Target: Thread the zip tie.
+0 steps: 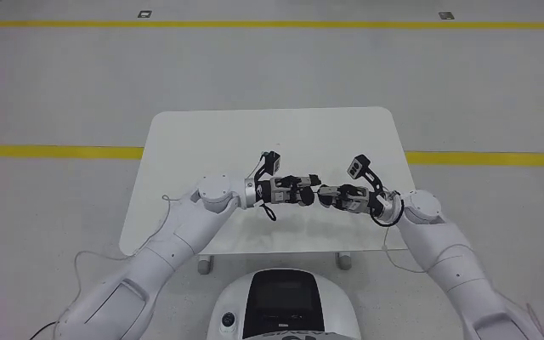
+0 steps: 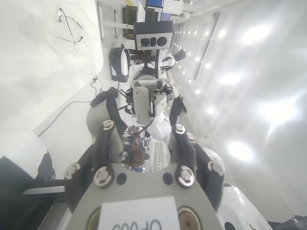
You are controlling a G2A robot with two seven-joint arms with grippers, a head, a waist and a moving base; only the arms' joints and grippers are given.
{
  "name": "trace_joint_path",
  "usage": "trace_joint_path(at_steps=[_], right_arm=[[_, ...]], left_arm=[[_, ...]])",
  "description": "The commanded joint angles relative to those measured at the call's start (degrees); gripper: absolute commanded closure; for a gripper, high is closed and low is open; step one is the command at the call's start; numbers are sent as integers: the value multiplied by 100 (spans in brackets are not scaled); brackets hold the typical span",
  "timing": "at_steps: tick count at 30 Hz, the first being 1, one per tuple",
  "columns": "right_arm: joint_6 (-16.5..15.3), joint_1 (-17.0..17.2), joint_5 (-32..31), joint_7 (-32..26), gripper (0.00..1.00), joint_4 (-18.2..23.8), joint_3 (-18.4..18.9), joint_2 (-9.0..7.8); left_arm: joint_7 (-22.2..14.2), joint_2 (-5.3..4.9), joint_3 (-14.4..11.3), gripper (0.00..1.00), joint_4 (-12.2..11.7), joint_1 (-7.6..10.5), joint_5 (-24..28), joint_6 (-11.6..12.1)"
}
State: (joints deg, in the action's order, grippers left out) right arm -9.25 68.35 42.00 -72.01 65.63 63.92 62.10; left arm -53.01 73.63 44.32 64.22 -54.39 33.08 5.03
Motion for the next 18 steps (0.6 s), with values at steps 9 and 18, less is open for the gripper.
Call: trace_joint_path(at_steps=[9,18], right_arm=[[54,-8,-51,26,100,-39,30,7],[123,-44,-102,25,100,-103,0,27]], left_arm=[[6,-41,52,82,96,-64,-34,-23],[-197,-51,66,87,89,-73,74,102]])
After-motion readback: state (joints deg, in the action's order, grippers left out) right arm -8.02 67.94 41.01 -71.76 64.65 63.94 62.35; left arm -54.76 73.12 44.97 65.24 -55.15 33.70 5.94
